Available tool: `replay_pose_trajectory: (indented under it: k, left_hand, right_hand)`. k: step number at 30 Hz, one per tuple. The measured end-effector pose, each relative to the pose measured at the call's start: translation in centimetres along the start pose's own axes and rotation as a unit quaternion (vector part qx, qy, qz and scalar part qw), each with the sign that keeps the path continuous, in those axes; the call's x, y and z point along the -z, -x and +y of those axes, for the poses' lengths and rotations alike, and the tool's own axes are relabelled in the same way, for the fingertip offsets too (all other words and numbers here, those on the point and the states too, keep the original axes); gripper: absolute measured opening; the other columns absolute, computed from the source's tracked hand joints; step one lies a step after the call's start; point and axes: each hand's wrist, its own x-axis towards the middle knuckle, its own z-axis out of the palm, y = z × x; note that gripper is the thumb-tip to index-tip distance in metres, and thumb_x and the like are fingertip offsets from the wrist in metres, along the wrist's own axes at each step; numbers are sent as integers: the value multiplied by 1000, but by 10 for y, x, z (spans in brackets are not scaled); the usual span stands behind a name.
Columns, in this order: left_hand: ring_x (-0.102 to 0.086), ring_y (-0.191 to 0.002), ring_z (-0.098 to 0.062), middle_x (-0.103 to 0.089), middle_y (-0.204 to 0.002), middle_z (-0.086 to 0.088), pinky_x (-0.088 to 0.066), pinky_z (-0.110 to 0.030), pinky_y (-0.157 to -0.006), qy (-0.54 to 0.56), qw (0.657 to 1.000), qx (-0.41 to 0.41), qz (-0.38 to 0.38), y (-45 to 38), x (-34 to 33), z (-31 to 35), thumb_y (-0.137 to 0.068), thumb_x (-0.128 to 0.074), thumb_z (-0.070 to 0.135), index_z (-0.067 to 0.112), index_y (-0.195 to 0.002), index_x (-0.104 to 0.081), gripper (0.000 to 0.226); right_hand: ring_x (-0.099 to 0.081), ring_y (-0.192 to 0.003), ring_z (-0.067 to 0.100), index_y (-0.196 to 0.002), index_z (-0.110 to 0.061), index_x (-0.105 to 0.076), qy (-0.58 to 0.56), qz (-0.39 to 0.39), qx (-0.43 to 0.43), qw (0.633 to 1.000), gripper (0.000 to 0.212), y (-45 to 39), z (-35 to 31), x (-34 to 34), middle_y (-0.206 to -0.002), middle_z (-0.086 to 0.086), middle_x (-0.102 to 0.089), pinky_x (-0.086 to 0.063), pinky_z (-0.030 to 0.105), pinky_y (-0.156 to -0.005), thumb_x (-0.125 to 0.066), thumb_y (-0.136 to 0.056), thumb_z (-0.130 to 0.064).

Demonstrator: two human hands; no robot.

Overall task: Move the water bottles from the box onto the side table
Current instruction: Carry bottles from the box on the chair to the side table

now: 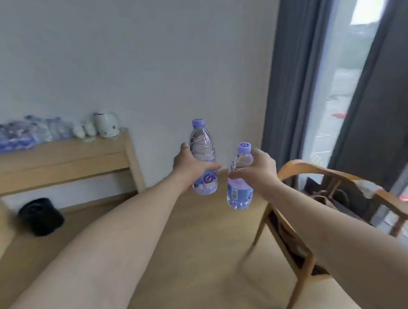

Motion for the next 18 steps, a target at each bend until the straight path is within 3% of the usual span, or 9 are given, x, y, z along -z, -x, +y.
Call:
replay_pose_trajectory:
  k: [6,12,15,18]
  left_hand:
    - [-66,-94,-15,-64,-107,3,-57,-32,-80,15,992,94,86,-44,111,-94,-41,-97,39,24,-115,-45,92]
    - [-62,-87,-6,-62,-100,11,-54,-27,-69,-2,974,151,169,-102,205,-177,-42,-97,41,27,-105,-48,81]
    - [-66,-92,-14,-64,-105,5,-59,-35,-78,-8,966,169,193,-144,247,-206,-42,-97,42,25,-107,-48,83]
    - [-65,-97,-19,-62,-111,2,-59,-41,-84,-17,957,199,212,-193,292,-231,-44,-97,42,24,-115,-45,89]
  right_hand:
    - [-68,-87,17,-100,-23,-65,-13,-136,34,990,55,-39,-50,-155,-94,-6,-69,-59,40,-81,-90,-51,-23]
    - [-66,-79,11,-97,-23,-64,-31,-232,71,970,56,-89,-87,-305,-87,-10,-67,-56,32,-71,-93,-49,-25]
    - [-62,-74,-4,-96,-28,-63,-43,-264,83,960,59,-124,-108,-371,-84,-18,-65,-53,28,-68,-94,-46,-28]
    - [-62,-73,-8,-95,-28,-64,-43,-296,82,951,58,-165,-136,-438,-80,-20,-66,-54,26,-70,-93,-45,-27]
